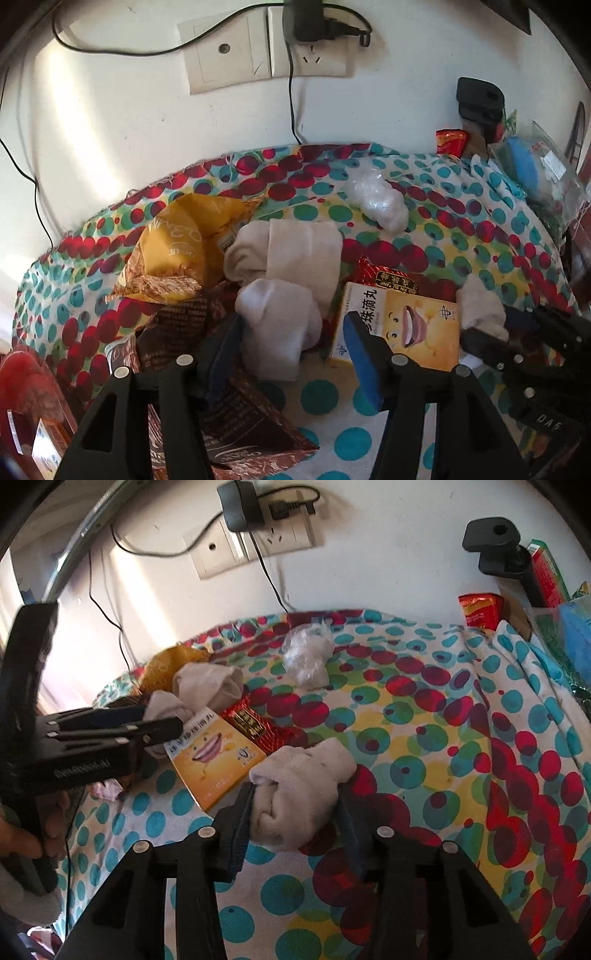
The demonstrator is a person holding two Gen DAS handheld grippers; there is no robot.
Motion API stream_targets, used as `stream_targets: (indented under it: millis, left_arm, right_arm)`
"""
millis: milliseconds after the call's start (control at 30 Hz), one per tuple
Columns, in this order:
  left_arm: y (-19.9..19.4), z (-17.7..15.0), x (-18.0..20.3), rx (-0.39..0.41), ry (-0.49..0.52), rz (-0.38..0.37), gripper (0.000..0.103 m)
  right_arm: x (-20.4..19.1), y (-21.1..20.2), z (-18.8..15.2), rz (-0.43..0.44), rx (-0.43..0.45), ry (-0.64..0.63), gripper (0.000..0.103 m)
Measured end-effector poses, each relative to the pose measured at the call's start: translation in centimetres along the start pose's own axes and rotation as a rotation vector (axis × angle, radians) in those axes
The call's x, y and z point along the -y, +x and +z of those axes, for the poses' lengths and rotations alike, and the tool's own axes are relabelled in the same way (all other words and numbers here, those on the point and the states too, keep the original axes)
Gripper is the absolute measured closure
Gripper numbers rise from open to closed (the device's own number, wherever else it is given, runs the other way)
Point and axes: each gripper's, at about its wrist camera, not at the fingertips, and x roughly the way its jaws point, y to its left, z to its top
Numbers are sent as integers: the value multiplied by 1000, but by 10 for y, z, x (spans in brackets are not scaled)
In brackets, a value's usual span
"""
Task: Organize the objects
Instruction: 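Grasp the white sock with the left gripper while the right gripper holds its sock, then carry the white sock into the red tray and open the left gripper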
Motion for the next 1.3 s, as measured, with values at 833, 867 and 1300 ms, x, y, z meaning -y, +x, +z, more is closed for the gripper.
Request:
stream_targets:
  millis: [833,867,1300]
  left_arm:
    - [-69,-27,7,29,-17,-59,76]
    - [-72,-29,7,30,-18,-54,77]
    - [-123,-43,2,70,-24,0,77]
  right_arm:
    - [-9,2,3,-79,-3,-13,64]
    - [-11,2,3,-85,-5,-19,64]
    - [-18,4,4,-119,-8,-45,64]
